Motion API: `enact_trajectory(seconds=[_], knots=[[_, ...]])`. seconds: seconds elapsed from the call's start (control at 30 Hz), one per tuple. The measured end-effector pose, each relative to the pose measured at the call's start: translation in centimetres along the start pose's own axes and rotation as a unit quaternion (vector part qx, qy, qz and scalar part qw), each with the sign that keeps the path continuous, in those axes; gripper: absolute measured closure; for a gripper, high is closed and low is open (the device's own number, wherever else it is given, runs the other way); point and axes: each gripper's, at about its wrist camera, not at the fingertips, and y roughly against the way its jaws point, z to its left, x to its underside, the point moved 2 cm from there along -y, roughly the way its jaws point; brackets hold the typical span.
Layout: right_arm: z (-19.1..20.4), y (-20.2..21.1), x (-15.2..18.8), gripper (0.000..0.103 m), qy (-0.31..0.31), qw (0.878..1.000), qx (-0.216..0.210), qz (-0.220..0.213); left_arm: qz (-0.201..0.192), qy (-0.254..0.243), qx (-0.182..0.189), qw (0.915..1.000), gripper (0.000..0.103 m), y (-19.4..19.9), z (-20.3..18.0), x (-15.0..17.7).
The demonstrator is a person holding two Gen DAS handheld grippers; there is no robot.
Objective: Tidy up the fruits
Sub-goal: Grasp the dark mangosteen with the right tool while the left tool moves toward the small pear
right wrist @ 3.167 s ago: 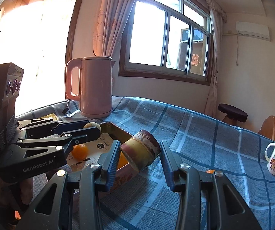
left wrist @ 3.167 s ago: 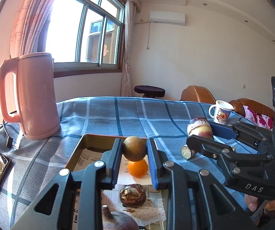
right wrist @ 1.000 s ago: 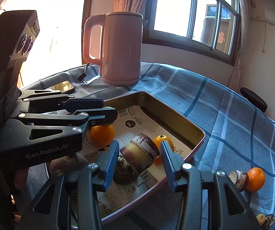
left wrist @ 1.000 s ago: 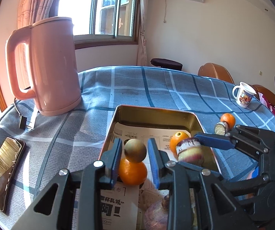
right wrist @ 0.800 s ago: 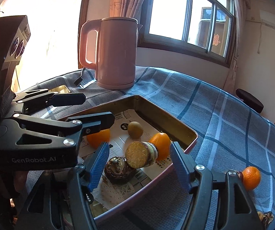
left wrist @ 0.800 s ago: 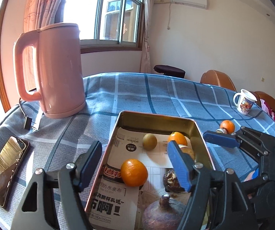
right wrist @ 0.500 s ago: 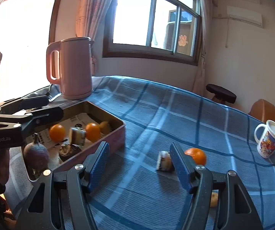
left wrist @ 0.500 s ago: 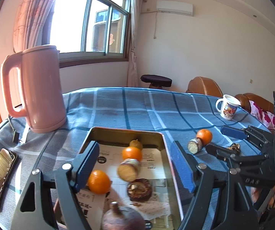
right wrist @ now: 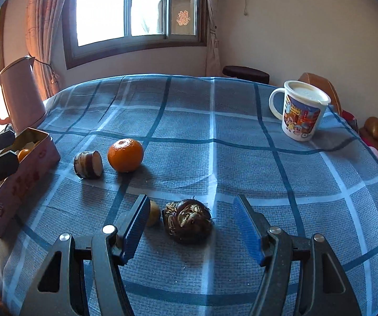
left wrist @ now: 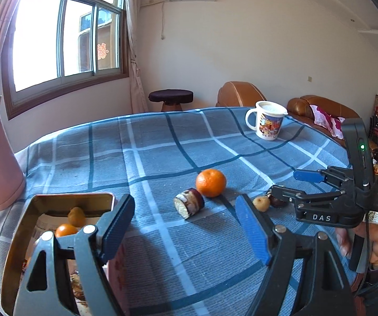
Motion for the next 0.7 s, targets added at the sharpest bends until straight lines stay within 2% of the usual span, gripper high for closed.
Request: enact_trajectory(seconds=[0.3,0.33,0.37,0.43,0.7], knots=[[-0.8,-1.5,0.4,0.039,-0.032,0.998,-0.038,0.037,0.036,-0.016,0.004,0.9992,0.021,-3.9,-1.8,0.2],[-1.2,-1.6,0.4,0.040,-0.042,0.998,-0.042,0.038,0.040,-0.016,0.005,0.9991,0.021,-4.1,-1.9,0.4],[-1.5,-1.6,0.5,0.048,-0.049,0.997,-0.047,0.040,0.043,-0.016,0.007,0.9989,0.021,-4.3,-2.0,0.5],[-1.9,-1.6,0.6,0.052,-0.059,0.996,-0.058,0.042,0.048,-0.019,0.010,0.9986,0.021,-4.5,-2.2,0.7],[-0.9,-2.8,0.6,0.052,-0.035,0.995,-0.055,0.074,0.060,-0.035,0.018,0.9974,0.021,-5.5,-3.8,0.7]])
